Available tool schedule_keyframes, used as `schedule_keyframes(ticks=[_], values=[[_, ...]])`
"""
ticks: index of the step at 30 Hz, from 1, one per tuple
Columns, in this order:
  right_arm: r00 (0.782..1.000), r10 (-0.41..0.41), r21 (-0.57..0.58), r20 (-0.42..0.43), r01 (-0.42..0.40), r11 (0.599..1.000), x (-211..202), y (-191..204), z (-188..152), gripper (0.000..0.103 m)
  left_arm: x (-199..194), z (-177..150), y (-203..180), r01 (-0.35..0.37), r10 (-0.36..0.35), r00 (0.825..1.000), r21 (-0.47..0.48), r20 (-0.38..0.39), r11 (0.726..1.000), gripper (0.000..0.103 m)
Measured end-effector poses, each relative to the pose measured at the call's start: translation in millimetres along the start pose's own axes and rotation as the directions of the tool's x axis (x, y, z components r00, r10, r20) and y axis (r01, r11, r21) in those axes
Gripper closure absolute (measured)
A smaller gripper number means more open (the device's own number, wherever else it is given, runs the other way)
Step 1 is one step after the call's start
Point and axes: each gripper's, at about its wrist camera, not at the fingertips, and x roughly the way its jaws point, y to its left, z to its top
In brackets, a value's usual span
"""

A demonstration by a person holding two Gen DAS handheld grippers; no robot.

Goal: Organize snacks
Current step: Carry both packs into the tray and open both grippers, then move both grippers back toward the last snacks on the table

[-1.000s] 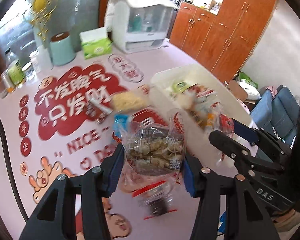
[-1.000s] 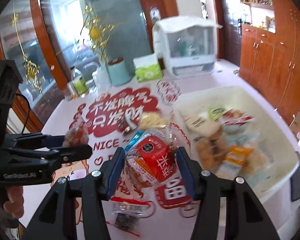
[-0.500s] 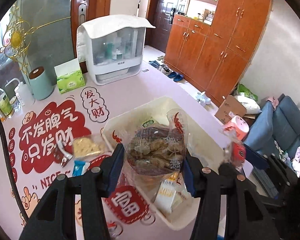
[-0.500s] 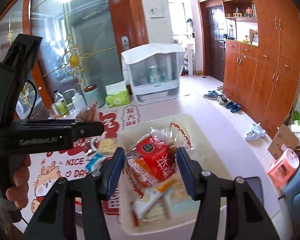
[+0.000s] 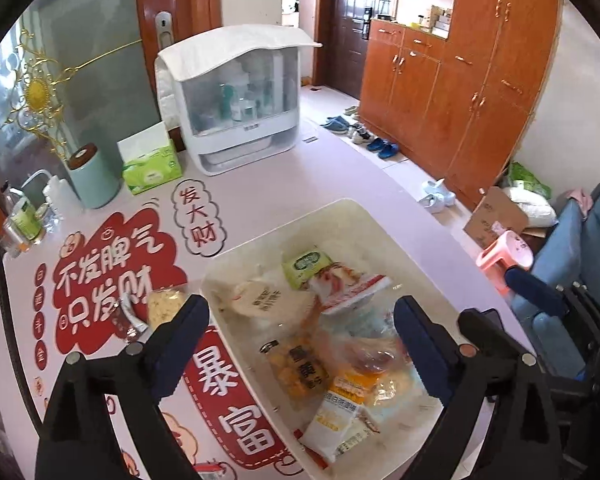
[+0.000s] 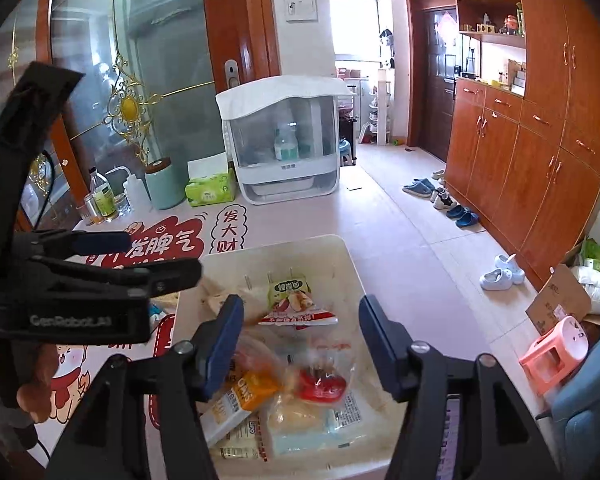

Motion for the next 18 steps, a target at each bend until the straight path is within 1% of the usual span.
schedule_keyframes(ticks=[5,9,14,18], values=[[1.000,0.017,0.007,-0.011,-0.017,1.000,2.5,-6.0,-5.4,0.038,-9.1,-9.8,17.5,-0.036,0.036,0.999,-0.043,0.004,0.998,0.010],[0.999,0.038,0.003,-0.035,-0.038,0.999,6.6,-4.4,-9.1,0.038,-20.7,-21.2,41.6,-0.066,0.067,0.998,-0.097,0.003,0.993,0.010],[0.997,0.065,-0.016,-0.041,-0.065,0.998,6.1,4.8,-12.5,0.038,-41.6,-34.6,79.3,-0.116,0.119,0.993,-0.173,0.007,0.978,0.010],[0.994,0.097,-0.031,-0.043,-0.098,0.995,5.6,18.7,-12.5,0.038,-55.8,-45.3,108.6,-0.165,0.167,0.986,-0.215,-0.010,0.963,0.010]])
